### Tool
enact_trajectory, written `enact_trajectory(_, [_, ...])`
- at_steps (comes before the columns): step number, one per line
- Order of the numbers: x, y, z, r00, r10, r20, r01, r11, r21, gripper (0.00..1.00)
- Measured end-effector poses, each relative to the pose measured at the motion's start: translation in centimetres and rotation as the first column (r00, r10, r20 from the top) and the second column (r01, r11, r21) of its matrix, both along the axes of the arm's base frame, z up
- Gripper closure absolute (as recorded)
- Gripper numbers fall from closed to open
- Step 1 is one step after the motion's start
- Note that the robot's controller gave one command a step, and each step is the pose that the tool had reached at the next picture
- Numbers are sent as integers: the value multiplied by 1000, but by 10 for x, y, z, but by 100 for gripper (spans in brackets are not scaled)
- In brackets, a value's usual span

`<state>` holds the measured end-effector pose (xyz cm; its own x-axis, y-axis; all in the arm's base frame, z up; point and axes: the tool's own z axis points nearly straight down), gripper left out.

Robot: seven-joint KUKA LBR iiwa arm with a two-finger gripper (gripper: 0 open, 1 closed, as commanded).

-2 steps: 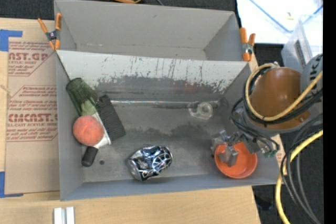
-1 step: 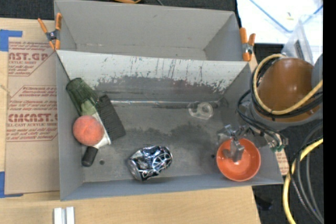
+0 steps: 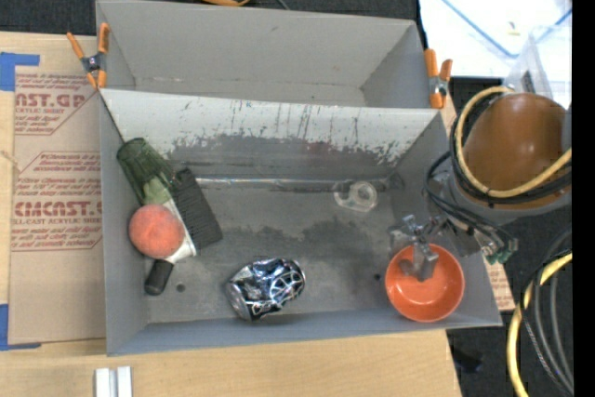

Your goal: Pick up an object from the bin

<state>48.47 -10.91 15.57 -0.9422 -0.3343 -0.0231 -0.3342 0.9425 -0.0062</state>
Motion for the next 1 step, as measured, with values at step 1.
enact_trajectory(1, [0,0,10,1000,-1,0,1,1000,0,100])
